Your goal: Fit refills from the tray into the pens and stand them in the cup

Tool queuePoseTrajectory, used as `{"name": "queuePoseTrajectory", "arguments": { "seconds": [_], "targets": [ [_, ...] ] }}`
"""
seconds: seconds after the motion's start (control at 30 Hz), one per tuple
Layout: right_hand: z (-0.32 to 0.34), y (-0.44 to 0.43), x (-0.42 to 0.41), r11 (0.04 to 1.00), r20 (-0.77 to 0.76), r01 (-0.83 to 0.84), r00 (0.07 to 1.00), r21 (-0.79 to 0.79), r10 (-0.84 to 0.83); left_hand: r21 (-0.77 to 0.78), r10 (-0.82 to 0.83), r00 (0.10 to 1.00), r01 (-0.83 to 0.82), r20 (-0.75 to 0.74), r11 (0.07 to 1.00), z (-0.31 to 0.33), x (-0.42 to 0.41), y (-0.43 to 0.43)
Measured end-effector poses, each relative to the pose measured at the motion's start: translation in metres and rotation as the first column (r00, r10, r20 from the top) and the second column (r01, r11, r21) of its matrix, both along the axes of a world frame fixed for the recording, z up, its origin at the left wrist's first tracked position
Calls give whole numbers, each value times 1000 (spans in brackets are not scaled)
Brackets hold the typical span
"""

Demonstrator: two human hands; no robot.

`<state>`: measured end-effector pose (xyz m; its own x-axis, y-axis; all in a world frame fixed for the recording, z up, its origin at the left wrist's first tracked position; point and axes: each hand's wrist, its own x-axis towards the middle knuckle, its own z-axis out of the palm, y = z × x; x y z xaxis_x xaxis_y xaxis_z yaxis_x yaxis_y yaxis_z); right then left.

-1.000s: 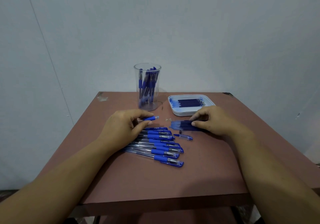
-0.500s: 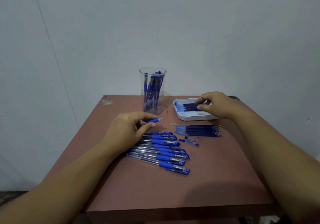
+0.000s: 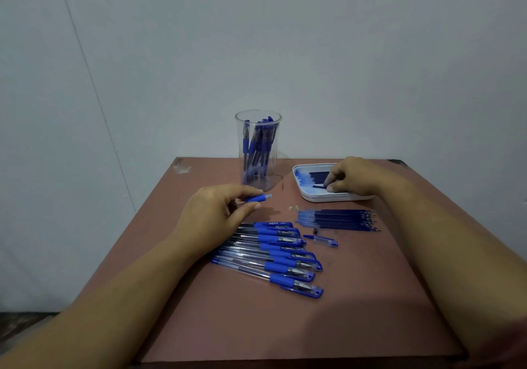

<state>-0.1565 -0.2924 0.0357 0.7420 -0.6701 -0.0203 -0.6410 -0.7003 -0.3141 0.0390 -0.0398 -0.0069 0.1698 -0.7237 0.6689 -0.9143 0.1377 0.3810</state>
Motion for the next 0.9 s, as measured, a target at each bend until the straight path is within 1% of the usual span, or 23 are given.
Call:
{"name": "queuePoseTrajectory", "arguments": {
  "seconds": [0.07, 0.13, 0.27, 0.33, 0.5, 0.6, 0.67, 0.83, 0.9],
  "targets": [
    [0, 0, 0, 1000, -17, -4, 1000, -11, 3, 1, 1, 1000, -1, -1, 1000, 0, 0, 0],
    [2, 3, -1, 1000, 2, -12, 1000, -20, 12, -2, 2, 1000, -2, -3, 1000, 0, 0, 0],
    [16, 19, -6, 998, 107, -30, 994, -52, 35, -18, 2, 1000, -1, 1, 1000, 0, 1, 0],
    [25, 35, -12, 997, 188, -54, 980, -55, 63, -15, -1, 1000, 1, 1, 1000, -1, 1, 1],
    [27, 89, -40, 992, 360, -125, 924, -30, 128, -23, -3, 1000, 3, -13, 1000, -1, 0, 1],
    [12, 104, -46, 982, 462, -186, 867, -43, 184, -23, -7, 1000, 7, -19, 1000, -2, -1, 1],
    [-2, 107, -47, 979, 527, -197, 828, -46, 191, -16, -11, 1000, 10, -16, 1000, -2, -2, 2],
    [-15, 113, -43, 977, 601, -211, 780, -10, 175, -6, -7, 1000, 7, -22, 1000, -2, -4, 5],
    [-15, 114, -40, 977, 605, -211, 775, -26, 183, -8, -4, 1000, 4, -21, 1000, -2, -4, 6]
  ]
}}
